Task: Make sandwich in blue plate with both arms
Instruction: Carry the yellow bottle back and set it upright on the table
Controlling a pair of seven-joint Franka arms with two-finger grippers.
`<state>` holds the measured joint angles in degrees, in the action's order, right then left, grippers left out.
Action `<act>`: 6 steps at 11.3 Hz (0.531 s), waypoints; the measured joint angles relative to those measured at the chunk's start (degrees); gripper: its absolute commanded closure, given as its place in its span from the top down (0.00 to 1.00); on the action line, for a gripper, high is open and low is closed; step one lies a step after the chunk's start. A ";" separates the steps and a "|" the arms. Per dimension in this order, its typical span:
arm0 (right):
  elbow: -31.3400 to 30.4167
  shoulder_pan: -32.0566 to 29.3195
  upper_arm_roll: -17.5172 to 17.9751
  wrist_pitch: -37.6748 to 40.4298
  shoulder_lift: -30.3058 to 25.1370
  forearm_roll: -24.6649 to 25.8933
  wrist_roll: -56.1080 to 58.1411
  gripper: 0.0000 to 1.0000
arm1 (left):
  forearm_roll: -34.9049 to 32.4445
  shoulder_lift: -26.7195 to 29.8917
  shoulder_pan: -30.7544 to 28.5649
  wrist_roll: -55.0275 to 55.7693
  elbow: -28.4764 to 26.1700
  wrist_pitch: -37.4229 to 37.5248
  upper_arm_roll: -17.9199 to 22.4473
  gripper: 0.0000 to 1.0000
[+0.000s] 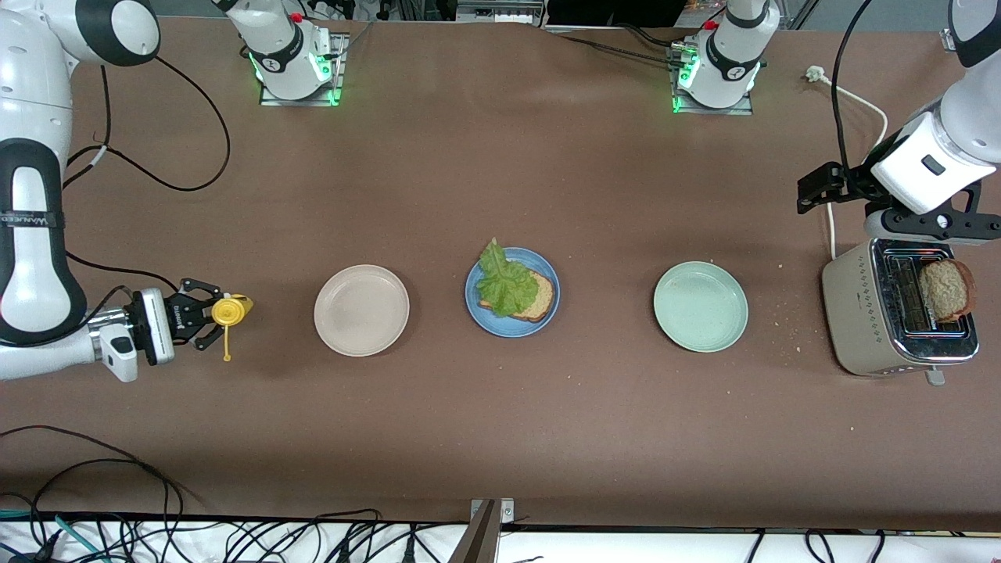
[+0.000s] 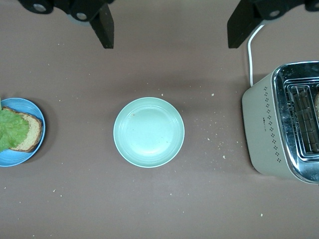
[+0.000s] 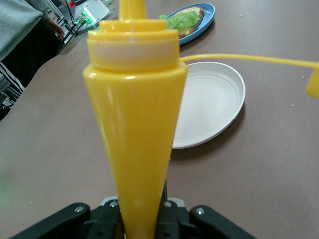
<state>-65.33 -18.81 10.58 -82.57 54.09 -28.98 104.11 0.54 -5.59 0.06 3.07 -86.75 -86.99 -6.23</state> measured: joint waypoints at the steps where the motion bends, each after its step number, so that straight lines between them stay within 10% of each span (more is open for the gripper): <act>1: 0.01 0.01 0.32 0.02 0.77 -0.41 1.22 0.00 | 0.00 0.00 0.00 0.00 0.00 0.00 0.00 1.00; 6: 0.06 0.07 2.10 -2.01 7.41 -4.60 5.02 0.00 | 0.00 -0.01 0.00 0.00 0.02 0.00 0.00 1.00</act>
<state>-65.27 -18.74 12.68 -84.58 61.50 -33.58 109.12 0.54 -5.61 0.06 3.07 -86.74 -86.99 -6.23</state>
